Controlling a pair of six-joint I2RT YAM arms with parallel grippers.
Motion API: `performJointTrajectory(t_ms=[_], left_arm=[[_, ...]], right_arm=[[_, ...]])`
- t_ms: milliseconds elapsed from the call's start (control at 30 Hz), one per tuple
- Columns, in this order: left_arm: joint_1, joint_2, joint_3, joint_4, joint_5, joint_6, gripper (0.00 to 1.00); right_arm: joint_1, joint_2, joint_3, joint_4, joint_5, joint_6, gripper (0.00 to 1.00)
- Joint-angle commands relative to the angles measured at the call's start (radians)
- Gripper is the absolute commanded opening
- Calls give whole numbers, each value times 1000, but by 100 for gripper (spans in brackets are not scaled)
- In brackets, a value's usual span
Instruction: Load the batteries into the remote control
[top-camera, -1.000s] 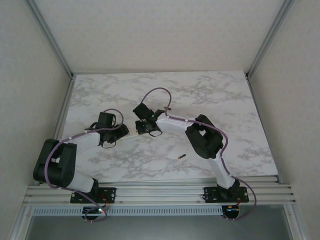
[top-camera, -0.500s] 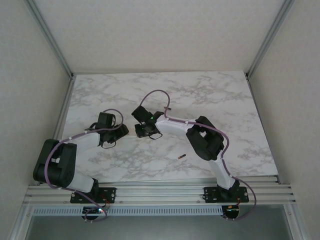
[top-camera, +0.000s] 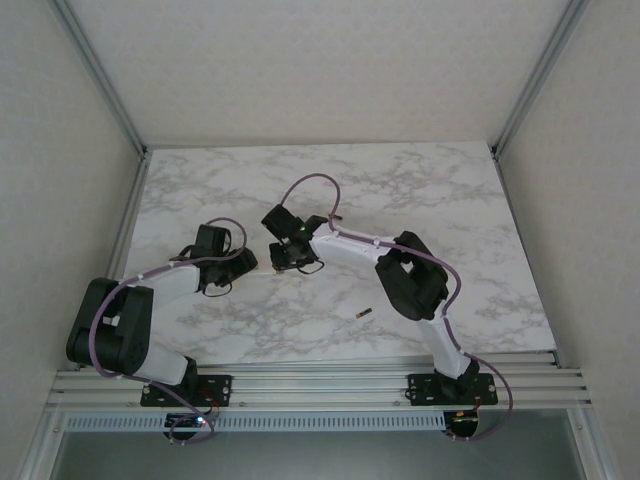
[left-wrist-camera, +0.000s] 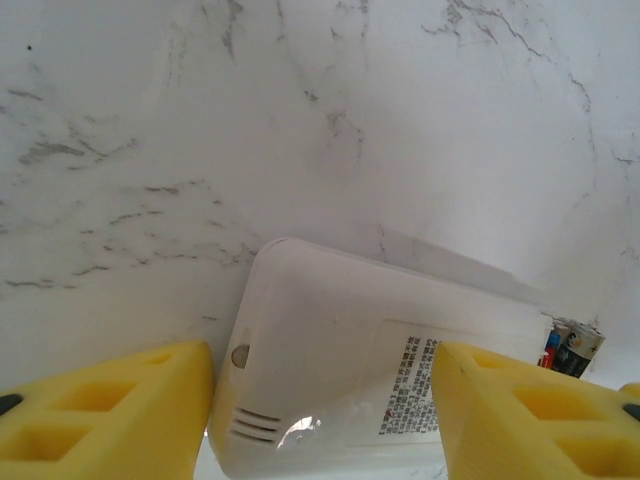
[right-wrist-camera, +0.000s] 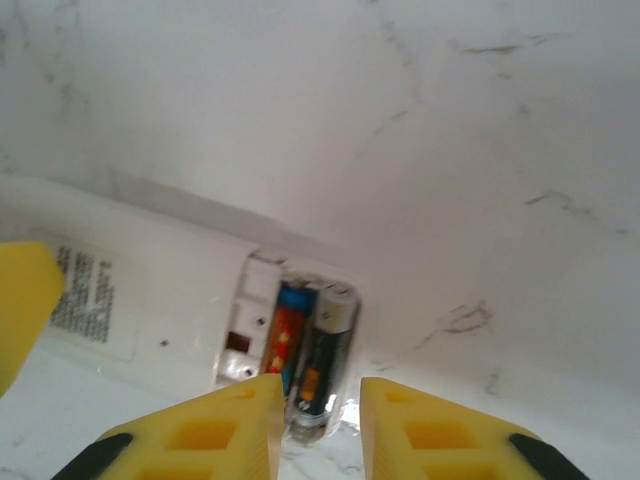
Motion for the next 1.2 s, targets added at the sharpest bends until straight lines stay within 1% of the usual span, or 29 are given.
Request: performJointTrajectory(t_ms=[0, 167, 400, 700, 900, 1167], left_arm=[[-1, 22, -11, 39, 41, 11, 58], [-1, 30, -9, 38, 43, 16, 57], [-2, 32, -9, 41, 45, 13, 57], [-1, 34, -18, 47, 43, 13, 57], [-2, 31, -13, 45, 40, 11, 57], [-1, 29, -19, 47, 38, 6, 56]], right_arm=[[-22, 17, 54, -29, 27, 28, 24], [-23, 49, 83, -20, -12, 28, 22], [-23, 75, 93, -19, -16, 35, 20], [-22, 85, 68, -2, -39, 51, 18], [-18, 94, 62, -23, -35, 59, 17], [6, 83, 4, -21, -29, 81, 14]])
